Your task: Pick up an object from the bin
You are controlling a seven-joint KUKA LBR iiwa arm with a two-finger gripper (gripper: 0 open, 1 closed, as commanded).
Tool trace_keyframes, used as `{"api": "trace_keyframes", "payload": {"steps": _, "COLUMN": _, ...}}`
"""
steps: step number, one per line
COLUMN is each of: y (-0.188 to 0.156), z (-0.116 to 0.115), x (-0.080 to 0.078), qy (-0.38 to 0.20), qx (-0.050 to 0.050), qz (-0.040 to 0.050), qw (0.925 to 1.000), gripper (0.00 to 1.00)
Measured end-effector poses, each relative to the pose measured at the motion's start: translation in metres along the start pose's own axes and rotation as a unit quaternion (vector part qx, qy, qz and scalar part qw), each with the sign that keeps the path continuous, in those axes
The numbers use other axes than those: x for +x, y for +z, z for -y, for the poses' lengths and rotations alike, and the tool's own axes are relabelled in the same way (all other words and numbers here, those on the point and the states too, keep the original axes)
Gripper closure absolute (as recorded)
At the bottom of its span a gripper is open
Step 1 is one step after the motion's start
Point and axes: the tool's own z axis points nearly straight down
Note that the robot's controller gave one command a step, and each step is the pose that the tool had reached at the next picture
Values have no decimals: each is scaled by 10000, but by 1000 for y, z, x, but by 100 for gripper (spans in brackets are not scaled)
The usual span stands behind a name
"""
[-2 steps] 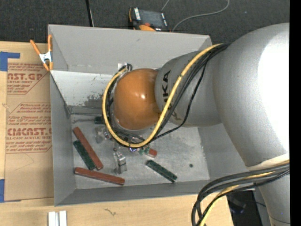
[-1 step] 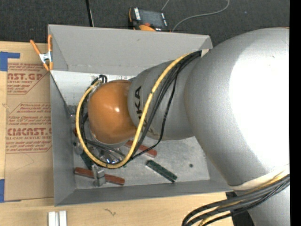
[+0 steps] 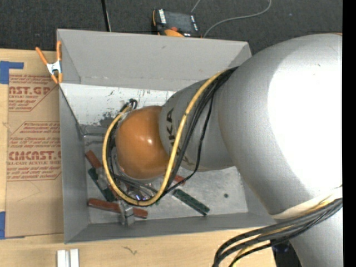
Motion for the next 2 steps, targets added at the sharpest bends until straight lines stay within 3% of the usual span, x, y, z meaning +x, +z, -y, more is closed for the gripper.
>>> {"api": "trace_keyframes", "payload": {"steps": 2, "y": 0, "z": 9, "x": 1, "qy": 111, "qx": -3, "qz": -15, "qw": 9999, "gripper": 0}}
